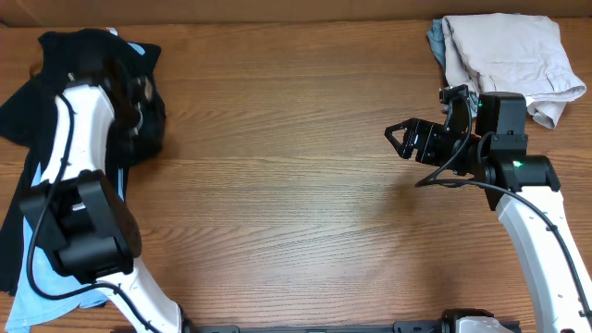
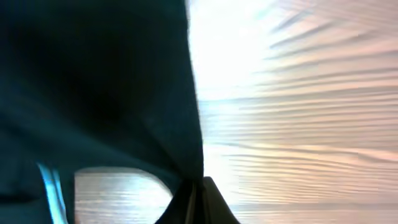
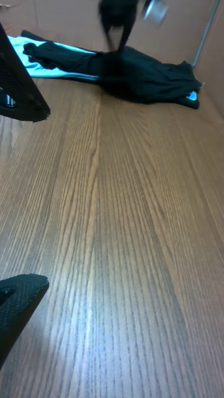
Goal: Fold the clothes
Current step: 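Grasp the black t-shirt with the left gripper and drag it to table center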
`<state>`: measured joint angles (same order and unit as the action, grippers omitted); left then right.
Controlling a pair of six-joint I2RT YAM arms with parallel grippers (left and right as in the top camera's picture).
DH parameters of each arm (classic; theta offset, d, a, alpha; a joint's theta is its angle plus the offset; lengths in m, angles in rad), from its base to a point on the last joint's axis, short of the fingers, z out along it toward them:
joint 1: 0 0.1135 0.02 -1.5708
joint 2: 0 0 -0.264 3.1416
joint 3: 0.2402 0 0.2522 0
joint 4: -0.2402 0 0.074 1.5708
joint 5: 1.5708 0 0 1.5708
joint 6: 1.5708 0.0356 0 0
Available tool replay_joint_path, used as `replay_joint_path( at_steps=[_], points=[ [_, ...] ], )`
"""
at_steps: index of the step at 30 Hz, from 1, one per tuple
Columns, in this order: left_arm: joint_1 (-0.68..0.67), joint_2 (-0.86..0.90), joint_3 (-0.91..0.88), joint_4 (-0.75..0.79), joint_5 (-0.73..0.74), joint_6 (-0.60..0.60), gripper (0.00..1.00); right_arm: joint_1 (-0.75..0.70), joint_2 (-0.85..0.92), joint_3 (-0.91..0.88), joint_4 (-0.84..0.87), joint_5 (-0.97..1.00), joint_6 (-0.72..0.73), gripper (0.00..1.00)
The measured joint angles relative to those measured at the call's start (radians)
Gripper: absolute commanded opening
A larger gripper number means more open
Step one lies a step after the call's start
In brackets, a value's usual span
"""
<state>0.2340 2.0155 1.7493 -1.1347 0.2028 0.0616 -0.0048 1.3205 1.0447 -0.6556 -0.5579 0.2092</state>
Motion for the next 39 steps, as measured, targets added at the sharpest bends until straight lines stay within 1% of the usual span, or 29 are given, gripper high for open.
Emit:
replay_joint_path(
  at_steps=[3, 6, 11, 18, 27, 30, 32, 37, 39],
  points=[
    [-0.026, 0.000, 0.171, -0.093, 0.076, 0.000, 0.04, 0.000, 0.000, 0.000, 0.000, 0.000, 0.000, 0.82],
    [-0.069, 0.000, 0.314, -0.149, 0.146, -0.001, 0.04, 0.000, 0.000, 0.000, 0.000, 0.000, 0.000, 0.82],
    [-0.168, 0.000, 0.452, -0.164, 0.231, -0.027, 0.04, 0.000, 0.000, 0.000, 0.000, 0.000, 0.000, 0.82],
    [-0.346, 0.000, 0.468, -0.128, 0.300, -0.061, 0.04, -0.038, 0.000, 0.000, -0.002, -0.004, 0.016, 0.82],
    [-0.592, 0.000, 0.468, -0.073, 0.324, -0.074, 0.04, -0.229, -0.023, 0.000, -0.041, -0.051, 0.026, 0.84],
    [-0.656, 0.000, 0.468, -0.069, 0.323, -0.078, 0.04, -0.293, -0.042, 0.000, -0.063, -0.059, 0.027, 0.84],
    [-0.702, 0.001, 0.468, -0.069, 0.317, -0.081, 0.04, -0.335, -0.056, 0.000, -0.078, -0.063, 0.026, 0.87],
    [-0.795, 0.011, 0.469, -0.070, 0.309, -0.082, 0.04, -0.412, -0.079, 0.000, -0.093, -0.066, 0.026, 0.87],
    [-0.829, 0.024, 0.469, -0.071, 0.309, -0.082, 0.06, -0.434, -0.084, 0.000, -0.094, -0.066, 0.026, 0.88]
  ],
)
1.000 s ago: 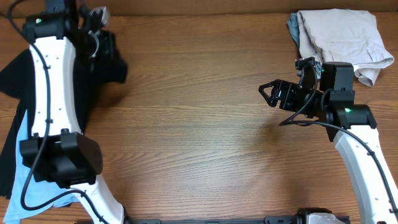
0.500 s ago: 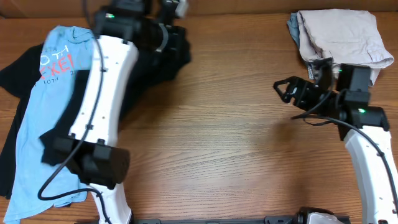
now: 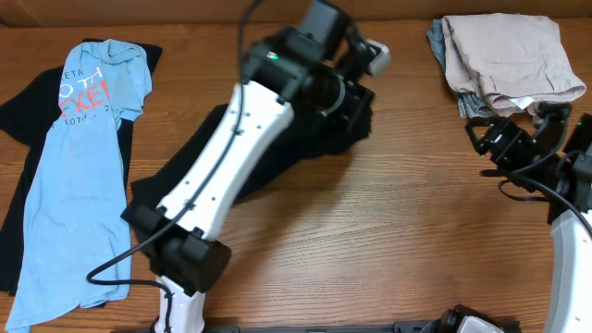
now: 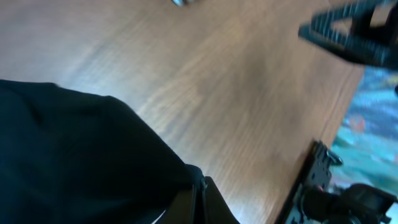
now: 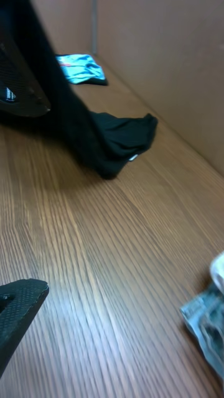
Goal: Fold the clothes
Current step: 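Grasp the black t-shirt with the left gripper and drag it to table center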
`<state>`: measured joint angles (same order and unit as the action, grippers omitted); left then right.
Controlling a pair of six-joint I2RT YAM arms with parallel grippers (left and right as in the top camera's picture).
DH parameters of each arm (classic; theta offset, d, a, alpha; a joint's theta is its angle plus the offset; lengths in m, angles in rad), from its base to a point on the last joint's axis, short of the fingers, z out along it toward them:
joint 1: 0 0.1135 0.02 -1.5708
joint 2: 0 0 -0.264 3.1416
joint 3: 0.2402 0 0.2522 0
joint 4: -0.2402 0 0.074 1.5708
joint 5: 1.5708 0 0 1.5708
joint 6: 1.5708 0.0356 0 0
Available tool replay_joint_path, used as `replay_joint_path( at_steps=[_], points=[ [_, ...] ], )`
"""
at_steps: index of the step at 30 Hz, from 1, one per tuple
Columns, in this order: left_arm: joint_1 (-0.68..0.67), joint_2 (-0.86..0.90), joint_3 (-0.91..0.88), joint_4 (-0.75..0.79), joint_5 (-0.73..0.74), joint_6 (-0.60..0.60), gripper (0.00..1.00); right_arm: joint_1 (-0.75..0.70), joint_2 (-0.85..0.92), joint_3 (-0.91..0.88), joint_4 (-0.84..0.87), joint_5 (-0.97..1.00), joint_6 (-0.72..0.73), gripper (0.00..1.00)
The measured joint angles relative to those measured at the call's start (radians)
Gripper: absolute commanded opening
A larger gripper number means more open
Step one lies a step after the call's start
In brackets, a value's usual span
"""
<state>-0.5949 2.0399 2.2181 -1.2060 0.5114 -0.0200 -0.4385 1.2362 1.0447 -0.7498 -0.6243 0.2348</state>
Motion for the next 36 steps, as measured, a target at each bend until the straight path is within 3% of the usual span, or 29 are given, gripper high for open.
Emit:
replay_joint_path(
  at_steps=[6, 12, 16, 19, 22, 25, 31, 36],
  points=[
    [-0.120, 0.078, 0.001, -0.016, -0.003, -0.006, 0.24, -0.069, -0.027, 0.000, -0.003, 0.000, -0.011, 0.88],
    [-0.203, 0.137, 0.001, -0.019, -0.016, -0.009, 0.65, -0.133, -0.071, 0.000, -0.008, -0.001, -0.019, 0.89],
    [-0.198, 0.138, 0.002, -0.002, -0.053, -0.002, 0.85, -0.142, -0.084, 0.000, -0.008, -0.001, -0.020, 0.89],
    [-0.179, 0.138, 0.003, -0.001, -0.074, -0.004, 0.94, -0.136, -0.084, 0.000, -0.010, 0.000, -0.023, 0.88],
    [-0.120, 0.138, 0.020, -0.011, -0.095, -0.006, 1.00, -0.098, -0.083, 0.000, -0.010, 0.000, -0.027, 0.85],
    [-0.032, 0.137, 0.045, -0.021, -0.105, -0.006, 1.00, -0.021, -0.075, 0.000, -0.010, 0.017, -0.029, 0.82],
    [0.153, 0.133, 0.049, -0.018, -0.129, 0.029, 1.00, 0.218, -0.001, 0.001, -0.024, 0.177, -0.022, 0.82],
    [0.219, 0.133, 0.049, 0.018, -0.201, 0.080, 1.00, 0.409, 0.102, 0.001, -0.018, 0.331, -0.006, 0.83]
  ],
)
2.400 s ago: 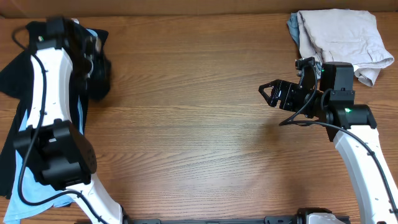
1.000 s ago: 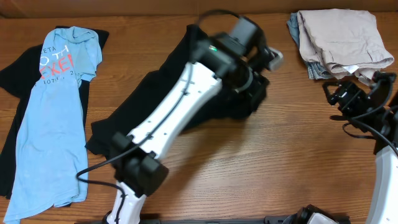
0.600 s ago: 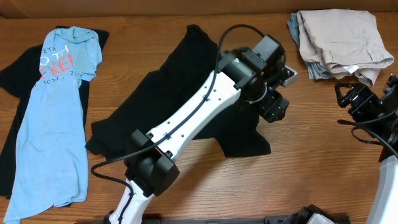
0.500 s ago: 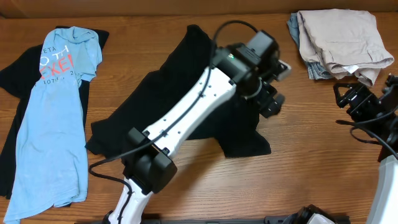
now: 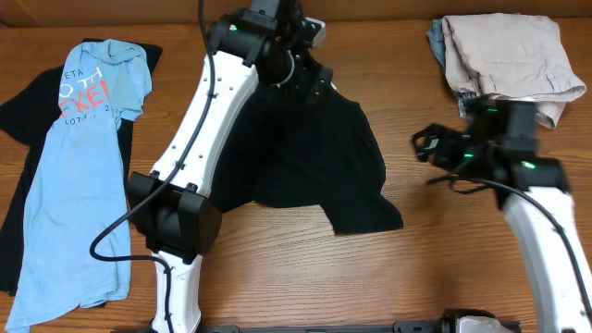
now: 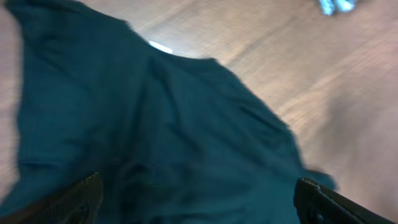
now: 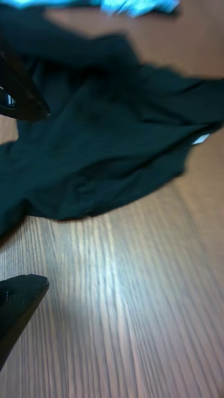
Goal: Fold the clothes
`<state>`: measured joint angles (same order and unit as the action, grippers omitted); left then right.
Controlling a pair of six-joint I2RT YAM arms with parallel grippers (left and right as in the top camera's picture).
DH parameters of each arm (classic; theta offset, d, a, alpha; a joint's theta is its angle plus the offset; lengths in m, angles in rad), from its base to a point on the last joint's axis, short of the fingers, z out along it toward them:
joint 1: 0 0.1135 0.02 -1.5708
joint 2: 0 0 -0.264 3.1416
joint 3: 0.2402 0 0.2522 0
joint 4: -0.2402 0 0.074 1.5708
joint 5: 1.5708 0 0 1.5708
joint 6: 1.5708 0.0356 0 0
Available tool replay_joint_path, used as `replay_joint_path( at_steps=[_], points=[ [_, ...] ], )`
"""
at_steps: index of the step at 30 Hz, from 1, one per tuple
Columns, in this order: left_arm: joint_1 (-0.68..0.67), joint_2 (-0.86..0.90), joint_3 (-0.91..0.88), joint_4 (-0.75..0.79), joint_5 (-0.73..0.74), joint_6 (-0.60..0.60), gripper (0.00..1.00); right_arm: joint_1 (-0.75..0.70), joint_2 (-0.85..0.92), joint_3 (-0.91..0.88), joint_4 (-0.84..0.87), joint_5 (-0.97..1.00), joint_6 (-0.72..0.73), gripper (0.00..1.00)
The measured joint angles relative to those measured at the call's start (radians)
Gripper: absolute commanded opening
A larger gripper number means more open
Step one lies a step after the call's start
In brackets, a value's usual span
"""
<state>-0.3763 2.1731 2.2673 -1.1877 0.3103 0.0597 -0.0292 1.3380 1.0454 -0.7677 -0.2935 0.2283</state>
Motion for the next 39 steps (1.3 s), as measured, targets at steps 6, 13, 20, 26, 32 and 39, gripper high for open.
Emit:
replay_joint_path(
  at_steps=[6, 13, 20, 26, 32, 39],
  points=[
    [-0.002, 0.000, 0.000, 0.053, -0.112, 0.057, 0.96, 0.140, 0.174, 0.000, 0.051, 0.108, 0.007, 0.83],
    [-0.003, 0.042, 0.008, 0.114, -0.163, 0.138, 0.75, 0.162, 0.288, 0.000, 0.064, 0.144, 0.024, 0.83],
    [-0.018, 0.226, 0.010, 0.124, -0.180, 0.211, 0.67, 0.162, 0.292, 0.000, 0.071, 0.149, 0.030, 0.83],
    [-0.060, 0.313, 0.010, 0.135, -0.203, 0.282, 0.53, 0.162, 0.292, 0.000, 0.072, 0.152, 0.030, 0.84],
    [-0.080, 0.316, 0.010, 0.164, -0.265, 0.308, 0.43, 0.162, 0.292, 0.000, 0.072, 0.152, 0.030, 0.84],
    [-0.080, 0.316, -0.008, 0.193, -0.278, 0.342, 0.46, 0.162, 0.292, 0.000, 0.076, 0.152, 0.030, 0.84]
  ],
)
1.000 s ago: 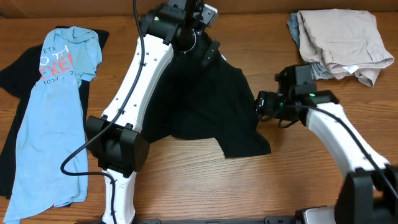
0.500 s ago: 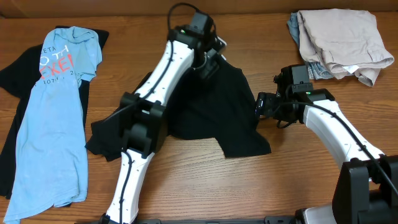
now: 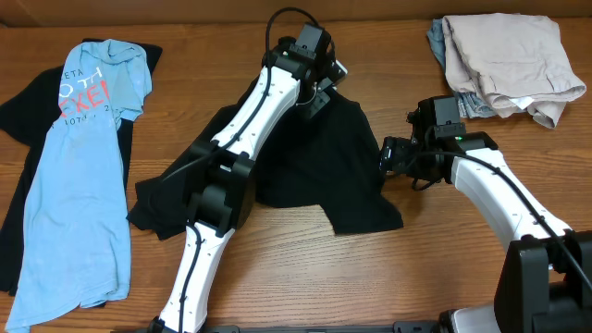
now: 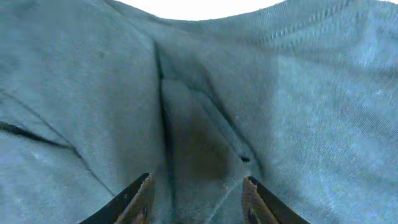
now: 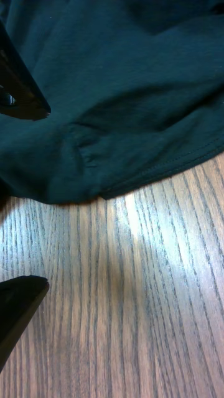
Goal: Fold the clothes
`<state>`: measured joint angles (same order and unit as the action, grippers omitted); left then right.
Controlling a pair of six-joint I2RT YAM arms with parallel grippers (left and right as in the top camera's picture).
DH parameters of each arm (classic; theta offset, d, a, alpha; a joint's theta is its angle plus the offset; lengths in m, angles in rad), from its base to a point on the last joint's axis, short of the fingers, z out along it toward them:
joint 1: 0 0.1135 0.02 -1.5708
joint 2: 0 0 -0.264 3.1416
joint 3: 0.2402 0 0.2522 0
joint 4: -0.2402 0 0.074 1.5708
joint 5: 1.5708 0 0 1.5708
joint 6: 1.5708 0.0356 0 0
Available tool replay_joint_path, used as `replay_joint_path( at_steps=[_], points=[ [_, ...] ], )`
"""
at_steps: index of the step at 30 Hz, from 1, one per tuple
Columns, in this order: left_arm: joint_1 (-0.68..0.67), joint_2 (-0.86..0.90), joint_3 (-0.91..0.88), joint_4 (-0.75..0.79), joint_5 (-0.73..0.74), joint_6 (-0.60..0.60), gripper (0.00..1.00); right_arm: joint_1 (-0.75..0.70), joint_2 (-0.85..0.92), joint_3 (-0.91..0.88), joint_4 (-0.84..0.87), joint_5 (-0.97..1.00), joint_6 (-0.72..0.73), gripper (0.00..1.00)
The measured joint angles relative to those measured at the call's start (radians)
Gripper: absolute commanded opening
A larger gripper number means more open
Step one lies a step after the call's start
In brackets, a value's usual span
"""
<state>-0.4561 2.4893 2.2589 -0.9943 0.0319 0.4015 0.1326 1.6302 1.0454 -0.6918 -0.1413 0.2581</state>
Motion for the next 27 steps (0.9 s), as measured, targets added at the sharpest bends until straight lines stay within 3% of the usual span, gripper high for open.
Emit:
replay_joint_path(
  at_steps=[10, 16, 23, 26, 27],
  points=[
    [0.000, 0.000, -0.089, 0.037, -0.007, 0.025, 0.41, 0.000, 0.000, 0.000, 0.000, 0.000, 0.000, 0.84],
    [0.000, 0.000, -0.113, 0.056, -0.008, 0.029, 0.24, 0.000, 0.000, 0.000, 0.000, 0.000, 0.000, 0.84],
    [0.000, 0.000, -0.113, 0.093, -0.010, 0.032, 0.21, 0.000, 0.000, 0.000, 0.000, 0.000, 0.000, 0.84],
    [0.000, 0.000, -0.113, 0.113, -0.011, 0.031, 0.05, 0.000, 0.000, 0.000, 0.002, 0.000, 0.000, 0.84],
    [0.000, 0.000, -0.113, 0.119, -0.011, 0.035, 0.04, 0.000, 0.000, 0.000, 0.003, 0.000, 0.000, 0.84]
  ],
)
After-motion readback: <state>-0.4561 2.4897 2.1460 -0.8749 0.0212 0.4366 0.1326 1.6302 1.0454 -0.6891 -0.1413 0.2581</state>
